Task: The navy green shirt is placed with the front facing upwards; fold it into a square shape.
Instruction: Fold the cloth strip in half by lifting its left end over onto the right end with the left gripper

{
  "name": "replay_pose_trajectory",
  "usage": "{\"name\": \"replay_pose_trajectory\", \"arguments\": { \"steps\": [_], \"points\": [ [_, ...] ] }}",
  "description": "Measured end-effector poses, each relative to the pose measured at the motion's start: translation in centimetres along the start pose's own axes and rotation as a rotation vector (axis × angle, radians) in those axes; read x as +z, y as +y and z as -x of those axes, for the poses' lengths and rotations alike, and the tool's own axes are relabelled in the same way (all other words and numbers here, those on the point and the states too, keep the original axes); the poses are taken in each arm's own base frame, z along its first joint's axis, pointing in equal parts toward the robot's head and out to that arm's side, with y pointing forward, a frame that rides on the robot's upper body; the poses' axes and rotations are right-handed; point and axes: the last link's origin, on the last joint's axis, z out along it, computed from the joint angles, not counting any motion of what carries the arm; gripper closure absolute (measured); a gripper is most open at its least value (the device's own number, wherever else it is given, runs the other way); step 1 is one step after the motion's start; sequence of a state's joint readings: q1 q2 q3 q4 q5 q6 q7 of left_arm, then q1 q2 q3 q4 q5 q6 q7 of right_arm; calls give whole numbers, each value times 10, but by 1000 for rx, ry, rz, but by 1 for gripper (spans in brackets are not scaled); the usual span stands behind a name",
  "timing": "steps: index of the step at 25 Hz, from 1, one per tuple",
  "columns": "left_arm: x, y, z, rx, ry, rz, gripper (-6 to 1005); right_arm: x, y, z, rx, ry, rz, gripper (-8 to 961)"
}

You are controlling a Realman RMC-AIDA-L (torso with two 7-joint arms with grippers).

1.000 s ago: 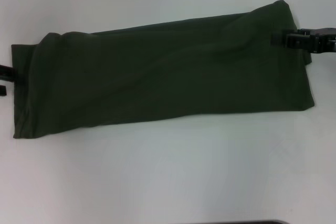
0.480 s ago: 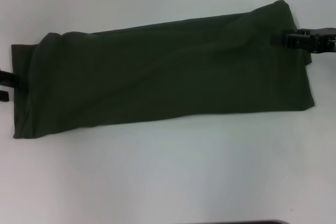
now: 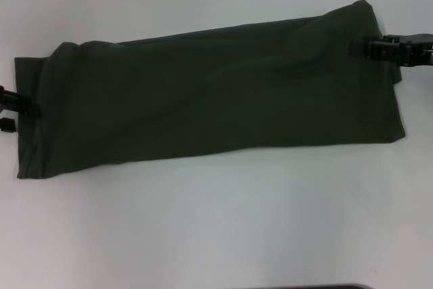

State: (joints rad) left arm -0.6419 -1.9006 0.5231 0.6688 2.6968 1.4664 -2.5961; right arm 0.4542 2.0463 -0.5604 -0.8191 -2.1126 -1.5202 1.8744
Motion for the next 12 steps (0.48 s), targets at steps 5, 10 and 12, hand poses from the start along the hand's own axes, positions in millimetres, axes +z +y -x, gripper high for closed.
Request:
{"name": "replay_pose_trajectory", "arguments": {
  "steps": [5,10,12],
  "points": [
    [0,0,-1,-7,2,-2,355,0,0,0,1,-1,0,432],
    [0,0,-1,-8,-3,-10,355,0,0,0,1,-2,0,432],
    [1,0,0,-9,-7,-10,355,-1,0,0,2,-3,0,432]
  ]
}}
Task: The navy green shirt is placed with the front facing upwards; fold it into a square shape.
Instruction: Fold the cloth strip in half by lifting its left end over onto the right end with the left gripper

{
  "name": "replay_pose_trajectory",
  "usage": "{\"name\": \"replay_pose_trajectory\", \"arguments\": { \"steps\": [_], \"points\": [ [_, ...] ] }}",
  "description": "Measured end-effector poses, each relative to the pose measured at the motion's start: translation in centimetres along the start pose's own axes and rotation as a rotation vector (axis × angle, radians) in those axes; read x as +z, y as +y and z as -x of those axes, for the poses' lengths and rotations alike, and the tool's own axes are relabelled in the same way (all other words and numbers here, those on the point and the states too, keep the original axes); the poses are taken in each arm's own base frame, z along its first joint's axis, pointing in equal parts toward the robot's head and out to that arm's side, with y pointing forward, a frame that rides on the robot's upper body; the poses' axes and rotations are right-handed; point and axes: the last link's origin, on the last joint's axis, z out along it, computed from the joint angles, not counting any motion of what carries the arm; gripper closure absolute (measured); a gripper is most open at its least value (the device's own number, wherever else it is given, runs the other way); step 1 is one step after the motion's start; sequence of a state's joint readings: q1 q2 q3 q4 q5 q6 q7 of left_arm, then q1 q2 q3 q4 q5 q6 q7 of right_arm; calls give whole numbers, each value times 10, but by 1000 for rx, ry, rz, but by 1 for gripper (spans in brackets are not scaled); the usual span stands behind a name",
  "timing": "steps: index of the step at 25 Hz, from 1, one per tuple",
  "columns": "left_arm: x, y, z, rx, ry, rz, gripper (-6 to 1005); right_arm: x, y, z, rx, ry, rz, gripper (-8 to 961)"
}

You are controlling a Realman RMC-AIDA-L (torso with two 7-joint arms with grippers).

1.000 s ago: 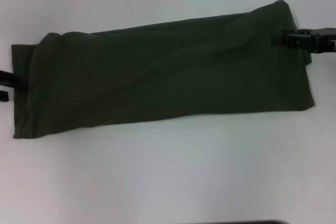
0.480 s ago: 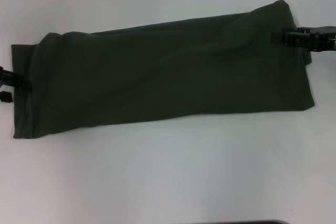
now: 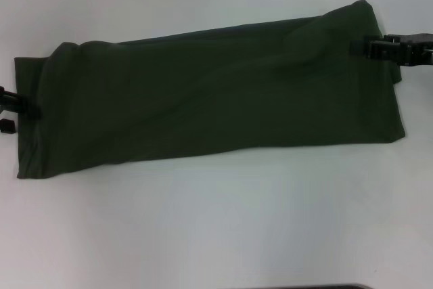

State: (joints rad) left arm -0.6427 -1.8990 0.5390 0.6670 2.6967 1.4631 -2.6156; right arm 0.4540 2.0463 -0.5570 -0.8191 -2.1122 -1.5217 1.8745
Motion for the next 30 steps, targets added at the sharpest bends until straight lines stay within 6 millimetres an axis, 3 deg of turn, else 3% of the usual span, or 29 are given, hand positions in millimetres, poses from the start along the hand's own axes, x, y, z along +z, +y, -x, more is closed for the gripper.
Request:
{"name": "replay_pose_trajectory", "arguments": {
  "steps": [30],
  "points": [
    [7,15,-5,15,-32,4,357,1,1,1,-13,-1,4,431]
  ]
}}
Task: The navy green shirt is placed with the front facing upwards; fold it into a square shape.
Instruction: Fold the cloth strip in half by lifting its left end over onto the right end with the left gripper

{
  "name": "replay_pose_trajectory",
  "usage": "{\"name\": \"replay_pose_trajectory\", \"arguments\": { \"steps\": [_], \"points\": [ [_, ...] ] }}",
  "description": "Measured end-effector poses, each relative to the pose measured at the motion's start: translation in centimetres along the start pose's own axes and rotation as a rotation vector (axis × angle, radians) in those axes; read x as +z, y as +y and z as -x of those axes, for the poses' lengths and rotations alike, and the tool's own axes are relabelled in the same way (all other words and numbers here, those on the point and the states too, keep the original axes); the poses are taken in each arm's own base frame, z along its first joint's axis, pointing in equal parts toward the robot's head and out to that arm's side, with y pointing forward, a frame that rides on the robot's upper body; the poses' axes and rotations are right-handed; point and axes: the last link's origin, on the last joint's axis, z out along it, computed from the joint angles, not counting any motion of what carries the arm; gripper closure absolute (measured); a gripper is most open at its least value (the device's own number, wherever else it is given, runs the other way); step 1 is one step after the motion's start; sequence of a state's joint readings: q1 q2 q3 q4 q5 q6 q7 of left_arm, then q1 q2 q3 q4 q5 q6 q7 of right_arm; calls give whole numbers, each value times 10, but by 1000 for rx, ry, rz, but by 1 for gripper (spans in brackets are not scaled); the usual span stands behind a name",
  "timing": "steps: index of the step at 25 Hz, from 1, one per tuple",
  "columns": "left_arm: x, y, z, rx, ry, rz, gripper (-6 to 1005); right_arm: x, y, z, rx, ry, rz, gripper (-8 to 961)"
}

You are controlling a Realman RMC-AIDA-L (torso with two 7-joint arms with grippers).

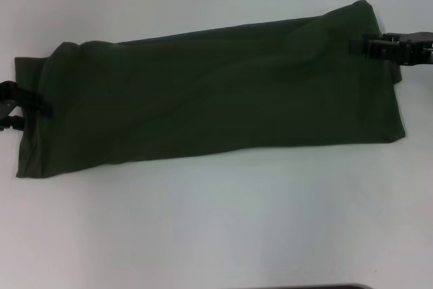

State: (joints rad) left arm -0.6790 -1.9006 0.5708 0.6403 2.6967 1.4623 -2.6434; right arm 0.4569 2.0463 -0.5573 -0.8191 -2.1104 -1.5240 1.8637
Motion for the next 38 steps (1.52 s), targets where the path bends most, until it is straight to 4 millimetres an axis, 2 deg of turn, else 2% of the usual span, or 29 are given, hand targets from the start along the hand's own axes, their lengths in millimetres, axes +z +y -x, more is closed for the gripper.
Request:
{"name": "replay_pose_trajectory", "arguments": {
  "steps": [16,38],
  "points": [
    [-1,-4,4,-22,-23,-20,357,0,1,1,-1,-2,5,431],
    [7,13,3,20,-55,14,355,0,1,1,-15,-1,9,431]
  ]
}}
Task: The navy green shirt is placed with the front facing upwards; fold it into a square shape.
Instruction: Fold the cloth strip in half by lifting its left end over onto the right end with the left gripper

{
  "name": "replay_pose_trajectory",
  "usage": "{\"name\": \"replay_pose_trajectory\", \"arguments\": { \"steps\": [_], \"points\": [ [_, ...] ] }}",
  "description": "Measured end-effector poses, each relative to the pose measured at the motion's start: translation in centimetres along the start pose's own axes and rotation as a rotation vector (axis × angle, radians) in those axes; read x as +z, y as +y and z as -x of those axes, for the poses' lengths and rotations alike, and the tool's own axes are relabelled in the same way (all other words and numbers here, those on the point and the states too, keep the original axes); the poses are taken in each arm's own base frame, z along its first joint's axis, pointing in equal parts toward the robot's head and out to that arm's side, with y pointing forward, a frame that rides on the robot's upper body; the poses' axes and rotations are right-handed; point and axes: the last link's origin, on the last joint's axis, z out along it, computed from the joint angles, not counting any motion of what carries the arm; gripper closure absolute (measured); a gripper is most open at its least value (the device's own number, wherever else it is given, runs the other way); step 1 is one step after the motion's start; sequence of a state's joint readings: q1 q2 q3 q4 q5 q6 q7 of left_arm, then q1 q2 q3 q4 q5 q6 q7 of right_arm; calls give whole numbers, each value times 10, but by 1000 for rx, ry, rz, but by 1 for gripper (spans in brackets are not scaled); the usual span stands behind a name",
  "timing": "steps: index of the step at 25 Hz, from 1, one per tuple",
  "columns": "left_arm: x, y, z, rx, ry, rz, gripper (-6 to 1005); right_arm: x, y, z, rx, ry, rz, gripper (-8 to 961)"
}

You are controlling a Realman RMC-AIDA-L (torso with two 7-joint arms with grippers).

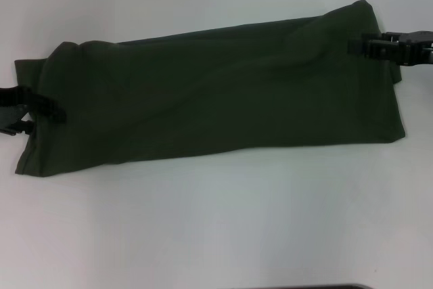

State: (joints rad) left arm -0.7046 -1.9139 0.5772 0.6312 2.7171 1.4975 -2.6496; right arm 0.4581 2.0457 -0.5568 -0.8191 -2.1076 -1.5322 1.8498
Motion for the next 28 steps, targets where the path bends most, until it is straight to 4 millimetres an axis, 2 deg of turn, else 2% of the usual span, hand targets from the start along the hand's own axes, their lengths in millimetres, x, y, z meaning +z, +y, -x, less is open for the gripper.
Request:
{"name": "replay_pose_trajectory", "arguments": {
  "steps": [6,12,23,25,28],
  "points": [
    [1,2,-1,2,-3,-1,356,-1,0,0,0,-3,1,430],
    [0,-1,-1,-2,-11,-30,409,0,0,1,0,-4,4,430],
    [-2,3,0,28,-37,-43,606,-4,2,1,7,-25,22,430],
    [-2,4,0,33,-42,-38,835,-5,2,1,10,-28,19,430],
    [-3,4,0,39,-45,-35,901,-5,1,1,11,-30,19,430]
  ]
}}
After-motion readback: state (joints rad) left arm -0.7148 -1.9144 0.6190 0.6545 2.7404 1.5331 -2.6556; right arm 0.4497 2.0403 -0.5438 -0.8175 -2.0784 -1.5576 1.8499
